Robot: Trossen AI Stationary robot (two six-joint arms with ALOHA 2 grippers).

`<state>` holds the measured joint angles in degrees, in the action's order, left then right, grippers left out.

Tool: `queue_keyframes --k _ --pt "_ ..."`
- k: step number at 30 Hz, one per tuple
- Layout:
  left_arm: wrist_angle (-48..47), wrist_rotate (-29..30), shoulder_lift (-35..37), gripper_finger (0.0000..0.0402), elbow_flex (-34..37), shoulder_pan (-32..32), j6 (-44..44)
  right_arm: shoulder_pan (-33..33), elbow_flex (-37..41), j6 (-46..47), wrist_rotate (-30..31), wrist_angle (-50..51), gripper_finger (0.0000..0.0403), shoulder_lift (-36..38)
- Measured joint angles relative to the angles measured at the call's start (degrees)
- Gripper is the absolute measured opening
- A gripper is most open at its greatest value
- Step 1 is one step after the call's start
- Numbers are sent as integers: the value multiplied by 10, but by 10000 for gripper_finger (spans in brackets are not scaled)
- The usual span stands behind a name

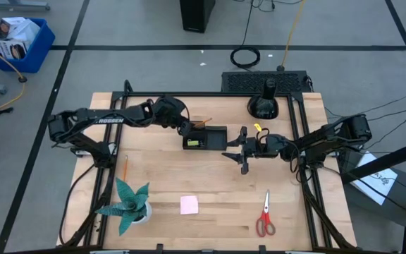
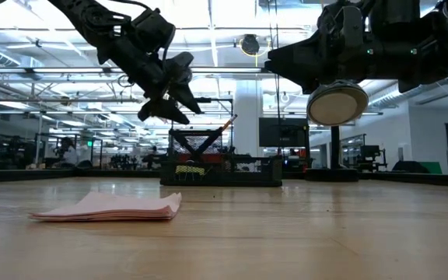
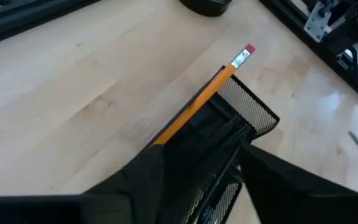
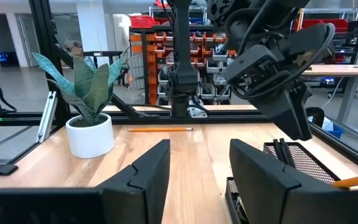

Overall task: Pick and place office supplies into organizer
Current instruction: Put the red scissors into the black desk organizer

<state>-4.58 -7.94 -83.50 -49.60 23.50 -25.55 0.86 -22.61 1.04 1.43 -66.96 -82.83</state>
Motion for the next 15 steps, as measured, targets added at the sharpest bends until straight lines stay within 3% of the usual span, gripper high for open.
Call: queue_keyframes --k 7,15 --pt "10 -27 35 281 -1 -13 9 7 0 53 -60 17 157 20" --pt "5 -44 112 281 0 -74 -1 103 0 67 -25 87 157 52"
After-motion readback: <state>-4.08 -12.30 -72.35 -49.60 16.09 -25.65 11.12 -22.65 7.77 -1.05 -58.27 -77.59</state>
